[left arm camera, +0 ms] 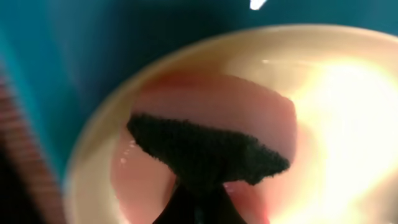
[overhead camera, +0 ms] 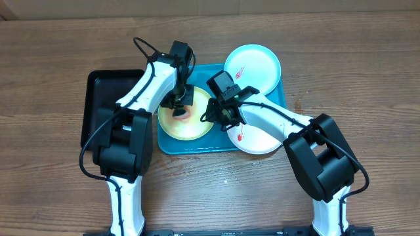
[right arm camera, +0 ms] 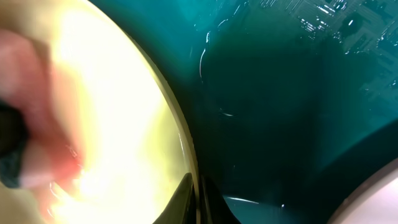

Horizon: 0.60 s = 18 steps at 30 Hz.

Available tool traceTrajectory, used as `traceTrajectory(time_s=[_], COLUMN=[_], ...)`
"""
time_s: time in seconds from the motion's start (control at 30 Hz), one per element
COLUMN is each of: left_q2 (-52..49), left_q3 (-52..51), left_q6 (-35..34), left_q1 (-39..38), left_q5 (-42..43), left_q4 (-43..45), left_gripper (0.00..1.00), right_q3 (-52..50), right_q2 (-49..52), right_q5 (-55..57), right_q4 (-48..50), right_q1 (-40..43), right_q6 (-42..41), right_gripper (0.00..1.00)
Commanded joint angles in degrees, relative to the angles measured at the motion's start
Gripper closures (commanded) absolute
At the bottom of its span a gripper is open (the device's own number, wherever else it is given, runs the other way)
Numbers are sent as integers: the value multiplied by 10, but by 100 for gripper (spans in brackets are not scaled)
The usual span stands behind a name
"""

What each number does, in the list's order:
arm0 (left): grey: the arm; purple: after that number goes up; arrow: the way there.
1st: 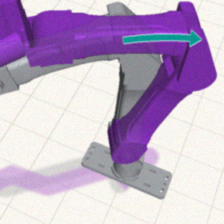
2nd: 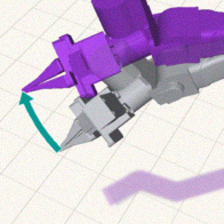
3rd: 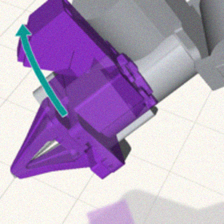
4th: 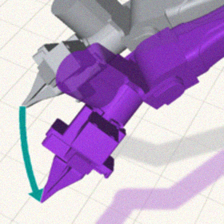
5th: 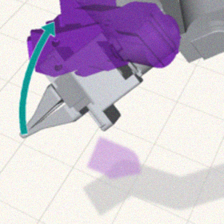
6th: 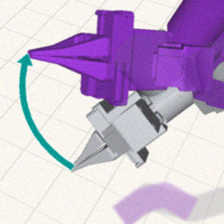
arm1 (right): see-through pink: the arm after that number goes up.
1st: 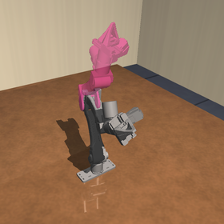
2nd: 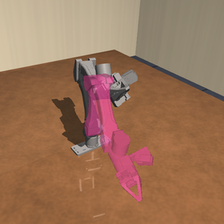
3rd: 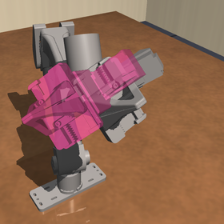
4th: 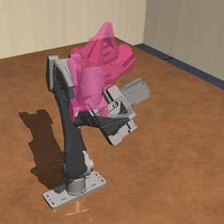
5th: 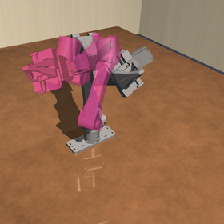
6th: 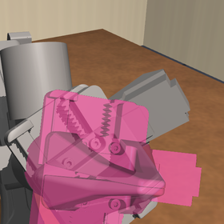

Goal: Clean dirty plates on tray and stack at the side
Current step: 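Scrub the yellow plate with the sponge in the left gripper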

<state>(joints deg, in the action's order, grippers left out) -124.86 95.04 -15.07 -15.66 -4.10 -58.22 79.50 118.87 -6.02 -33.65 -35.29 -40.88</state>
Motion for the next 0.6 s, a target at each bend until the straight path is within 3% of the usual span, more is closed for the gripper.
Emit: traceTrajectory(time_s=[0.0,0.13,0.4,0.57], left_q2=[-10,-10,-10,-10], left_q3=[3,3,3,3], left_q6=[-56,-36,166,183], left_q1=[10,9,9,9], left_q5=[-98,-71,150,181], left_q4=[-13,-47,-110,-98], left_gripper=[96,96,96,96], right_q3=[-14,-14,-14,-14], right_q2=[15,15,15,15], right_q5=[-1,0,4,3], right_q4=[-12,-12,-11,-11], right_q1=[-5,-5,-5,-5], right_q6=[8,8,8,8], right_gripper=[96,96,96,96])
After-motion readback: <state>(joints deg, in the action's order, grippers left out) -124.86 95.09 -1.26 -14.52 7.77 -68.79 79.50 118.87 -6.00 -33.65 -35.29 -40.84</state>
